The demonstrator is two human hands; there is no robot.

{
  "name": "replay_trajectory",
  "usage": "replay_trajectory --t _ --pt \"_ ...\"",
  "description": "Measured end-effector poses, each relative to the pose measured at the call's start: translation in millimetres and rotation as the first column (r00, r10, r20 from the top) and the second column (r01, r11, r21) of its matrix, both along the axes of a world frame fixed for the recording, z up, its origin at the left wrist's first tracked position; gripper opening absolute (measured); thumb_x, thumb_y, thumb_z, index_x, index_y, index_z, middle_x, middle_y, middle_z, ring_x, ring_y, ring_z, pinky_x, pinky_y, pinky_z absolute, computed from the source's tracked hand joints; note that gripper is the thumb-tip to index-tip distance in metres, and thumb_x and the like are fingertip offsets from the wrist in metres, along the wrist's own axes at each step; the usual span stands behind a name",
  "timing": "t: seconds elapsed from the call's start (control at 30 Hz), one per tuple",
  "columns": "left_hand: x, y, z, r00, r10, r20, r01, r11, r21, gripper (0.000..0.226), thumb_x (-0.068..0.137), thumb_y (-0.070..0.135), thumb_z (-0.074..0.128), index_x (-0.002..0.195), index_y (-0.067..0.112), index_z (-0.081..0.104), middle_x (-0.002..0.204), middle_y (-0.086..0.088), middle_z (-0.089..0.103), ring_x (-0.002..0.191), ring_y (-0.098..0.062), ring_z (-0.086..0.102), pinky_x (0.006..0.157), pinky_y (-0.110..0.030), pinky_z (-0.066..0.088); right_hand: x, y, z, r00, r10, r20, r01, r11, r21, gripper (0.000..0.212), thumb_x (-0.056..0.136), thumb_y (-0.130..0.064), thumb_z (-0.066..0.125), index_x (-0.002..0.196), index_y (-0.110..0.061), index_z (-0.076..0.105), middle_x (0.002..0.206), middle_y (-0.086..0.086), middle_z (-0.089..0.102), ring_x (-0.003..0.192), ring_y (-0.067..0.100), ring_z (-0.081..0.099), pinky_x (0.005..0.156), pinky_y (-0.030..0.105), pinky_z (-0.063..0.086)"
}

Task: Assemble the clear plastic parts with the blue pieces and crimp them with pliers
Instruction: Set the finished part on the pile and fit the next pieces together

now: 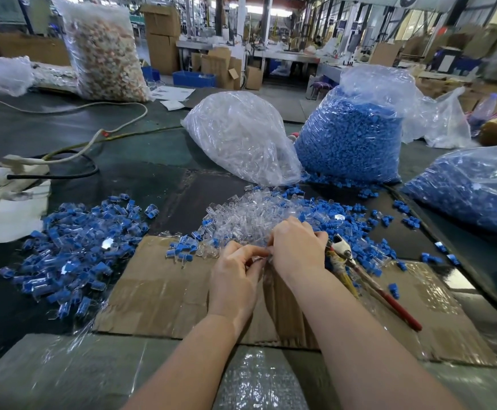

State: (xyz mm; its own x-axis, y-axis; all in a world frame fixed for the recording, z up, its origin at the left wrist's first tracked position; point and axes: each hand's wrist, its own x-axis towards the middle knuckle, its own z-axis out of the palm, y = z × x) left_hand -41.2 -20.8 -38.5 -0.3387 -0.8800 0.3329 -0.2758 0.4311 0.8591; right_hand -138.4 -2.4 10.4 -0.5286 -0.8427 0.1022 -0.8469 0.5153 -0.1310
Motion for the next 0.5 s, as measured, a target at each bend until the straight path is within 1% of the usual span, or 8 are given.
replay_trajectory --t 0.07,0.17,0.23,0.37,0.47,0.5 --pt "-0.3 -0.1 -0.2 0.999 -0.003 0.05 0.005 0.999 -0.041 0.013 0.083 0.008 0.066 0.09 0.017 0.073 0.077 0.015 0.047 0.076 -0.007 0.048 0.067 -0.006 0.032 0.2 -1.8 2.8 1.0 -0.01 0.017 0.01 0.999 0.034 0.023 0.092 -0.021 0.057 0.114 -0.021 0.061 0.125 0.005 0.049 0.121 0.026 0.042 0.104 0.053 0.027" --pt "-0.7 -1.4 -2.0 0.997 0.009 0.083 -0.003 0.998 -0.065 0.013 0.084 0.01 0.065 0.093 0.016 0.073 0.076 0.02 0.046 0.078 -0.005 0.048 0.07 -0.008 0.03 0.1 -4.6 5.1 0.999 -0.021 0.037 0.019 0.998 0.052 0.024 0.092 -0.022 0.057 0.115 -0.02 0.06 0.126 0.005 0.049 0.122 0.026 0.042 0.105 0.055 0.026" --pt "-1.3 -1.6 -3.2 0.995 0.014 0.1 -0.007 0.997 -0.078 0.014 0.084 0.01 0.065 0.094 0.016 0.073 0.077 0.019 0.048 0.078 -0.004 0.048 0.07 -0.007 0.029 -0.5 -5.4 5.8 0.999 -0.027 0.048 0.024 0.998 0.062 0.025 0.092 -0.021 0.056 0.116 -0.019 0.058 0.127 0.005 0.049 0.123 0.027 0.041 0.105 0.055 0.024" --pt "-1.1 -0.7 -3.3 0.996 0.016 0.092 -0.007 0.995 -0.096 0.015 0.082 0.011 0.065 0.093 0.016 0.073 0.081 0.016 0.052 0.077 -0.003 0.049 0.068 0.002 0.029 -0.8 -4.6 7.2 0.998 -0.03 0.053 0.025 0.995 0.092 0.025 0.091 -0.017 0.053 0.116 -0.019 0.058 0.125 0.005 0.051 0.123 0.027 0.041 0.104 0.054 0.022" --pt "-1.0 -1.5 -2.7 0.996 0.01 0.092 -0.002 0.997 -0.083 0.014 0.085 0.014 0.064 0.095 0.016 0.073 0.084 0.01 0.057 0.08 -0.005 0.05 0.07 -0.006 0.031 -0.1 -3.1 8.0 0.999 -0.027 0.035 0.023 0.994 0.109 0.022 0.092 -0.017 0.052 0.113 -0.019 0.055 0.118 0.003 0.058 0.12 0.026 0.043 0.105 0.053 0.021" --pt "-0.8 -1.5 -2.4 0.995 0.008 0.099 0.0 0.997 -0.084 0.014 0.086 0.015 0.063 0.096 0.015 0.073 0.084 0.011 0.056 0.08 -0.005 0.05 0.07 -0.006 0.03 0.4 -2.6 8.4 0.999 -0.027 0.032 0.023 0.993 0.116 0.022 0.092 -0.018 0.052 0.114 -0.019 0.055 0.116 0.003 0.059 0.12 0.026 0.044 0.105 0.053 0.02"
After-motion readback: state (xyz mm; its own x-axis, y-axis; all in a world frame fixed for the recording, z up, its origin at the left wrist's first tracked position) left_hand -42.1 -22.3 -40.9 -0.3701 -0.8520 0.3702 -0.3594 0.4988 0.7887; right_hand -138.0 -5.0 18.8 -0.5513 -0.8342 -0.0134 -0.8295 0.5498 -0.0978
